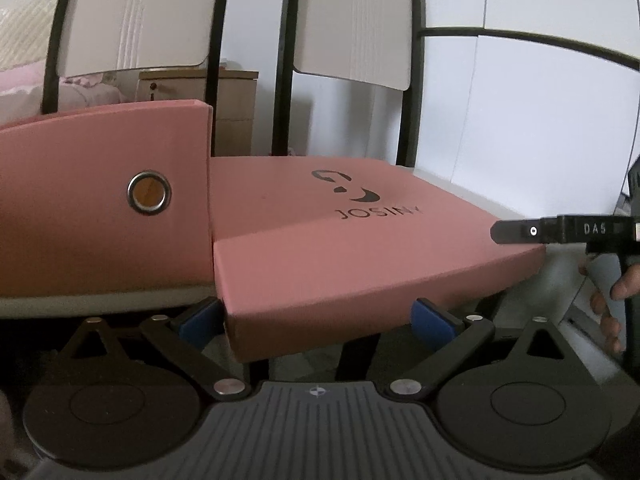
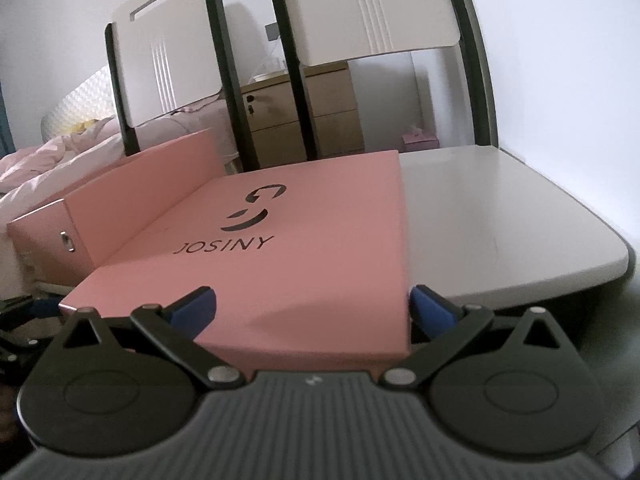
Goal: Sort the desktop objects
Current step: 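Grasp the lid edges with the left tool while the right tool grasps too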
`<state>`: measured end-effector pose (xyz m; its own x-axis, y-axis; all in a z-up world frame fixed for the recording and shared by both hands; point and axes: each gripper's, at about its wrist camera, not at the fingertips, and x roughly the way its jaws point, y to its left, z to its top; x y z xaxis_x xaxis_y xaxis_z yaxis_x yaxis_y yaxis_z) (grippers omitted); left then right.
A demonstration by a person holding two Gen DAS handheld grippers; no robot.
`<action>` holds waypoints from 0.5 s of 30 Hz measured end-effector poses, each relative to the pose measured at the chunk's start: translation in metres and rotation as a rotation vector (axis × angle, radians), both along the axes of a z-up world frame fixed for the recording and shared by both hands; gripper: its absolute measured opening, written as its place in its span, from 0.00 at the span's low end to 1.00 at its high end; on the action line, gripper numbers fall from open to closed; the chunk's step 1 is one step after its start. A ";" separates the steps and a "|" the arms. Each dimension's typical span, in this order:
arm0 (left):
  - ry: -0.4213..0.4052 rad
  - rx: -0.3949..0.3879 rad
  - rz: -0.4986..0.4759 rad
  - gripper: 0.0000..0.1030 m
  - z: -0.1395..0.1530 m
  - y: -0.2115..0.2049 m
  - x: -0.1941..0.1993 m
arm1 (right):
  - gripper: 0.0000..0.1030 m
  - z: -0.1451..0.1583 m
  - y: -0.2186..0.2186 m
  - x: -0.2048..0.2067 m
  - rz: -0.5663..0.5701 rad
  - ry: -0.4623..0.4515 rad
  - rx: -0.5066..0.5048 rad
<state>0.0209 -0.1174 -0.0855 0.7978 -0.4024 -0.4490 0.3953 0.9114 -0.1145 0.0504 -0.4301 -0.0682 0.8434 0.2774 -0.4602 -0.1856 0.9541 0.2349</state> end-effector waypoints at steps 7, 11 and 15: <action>0.007 0.010 0.004 0.97 0.001 -0.001 -0.014 | 1.00 0.001 -0.002 -0.020 0.037 0.000 -0.007; 0.035 -0.048 -0.011 0.97 0.004 0.008 -0.010 | 1.00 0.002 0.001 -0.023 0.053 -0.004 -0.046; 0.070 -0.180 -0.018 0.97 0.007 0.031 0.003 | 1.00 0.001 -0.008 -0.015 0.008 0.038 0.034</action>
